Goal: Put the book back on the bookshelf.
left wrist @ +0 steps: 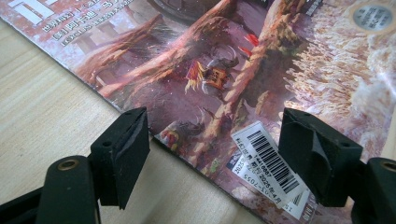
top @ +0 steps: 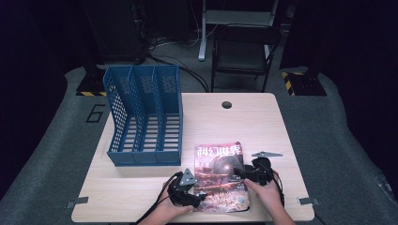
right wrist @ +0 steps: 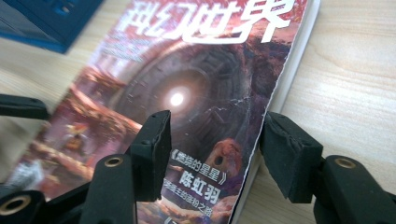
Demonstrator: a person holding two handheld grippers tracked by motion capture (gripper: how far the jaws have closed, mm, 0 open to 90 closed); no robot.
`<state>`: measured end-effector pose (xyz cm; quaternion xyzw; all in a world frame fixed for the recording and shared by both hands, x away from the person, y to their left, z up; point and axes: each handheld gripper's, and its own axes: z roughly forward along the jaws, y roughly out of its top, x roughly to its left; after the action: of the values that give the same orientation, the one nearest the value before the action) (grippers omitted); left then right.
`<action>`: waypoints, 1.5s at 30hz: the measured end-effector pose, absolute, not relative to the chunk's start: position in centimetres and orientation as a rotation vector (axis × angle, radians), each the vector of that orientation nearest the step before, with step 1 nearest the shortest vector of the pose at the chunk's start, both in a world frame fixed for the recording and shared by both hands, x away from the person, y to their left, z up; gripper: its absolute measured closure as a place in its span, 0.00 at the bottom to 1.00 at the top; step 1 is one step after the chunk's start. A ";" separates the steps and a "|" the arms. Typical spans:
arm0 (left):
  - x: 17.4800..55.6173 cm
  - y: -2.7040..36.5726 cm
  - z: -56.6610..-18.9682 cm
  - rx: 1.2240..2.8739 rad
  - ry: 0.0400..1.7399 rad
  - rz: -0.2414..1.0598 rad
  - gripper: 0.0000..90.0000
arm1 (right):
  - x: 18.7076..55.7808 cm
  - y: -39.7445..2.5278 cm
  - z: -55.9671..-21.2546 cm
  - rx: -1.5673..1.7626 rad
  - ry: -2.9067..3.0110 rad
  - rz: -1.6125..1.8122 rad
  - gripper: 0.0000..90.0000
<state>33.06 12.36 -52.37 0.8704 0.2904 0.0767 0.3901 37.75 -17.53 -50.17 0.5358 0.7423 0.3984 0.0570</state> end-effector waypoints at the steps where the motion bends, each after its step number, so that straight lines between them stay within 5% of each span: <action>1: 33.1 12.4 -52.4 2.211 0.737 0.196 0.27 | 37.7 -17.6 -50.0 1.628 2.242 1.238 0.50; 32: 32.9 12.6 -52.6 2.194 0.728 0.212 0.27 | 39.1 -17.2 -51.1 1.671 2.344 1.306 0.53; 45: 32.9 12.5 -52.6 2.184 0.737 0.203 0.27 | 38.9 -16.9 -51.1 1.653 2.447 1.290 0.73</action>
<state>32.87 12.53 -52.61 0.8642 0.2915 0.0803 0.4022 38.92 -16.89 -51.06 0.5124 0.7588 0.4000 -0.0406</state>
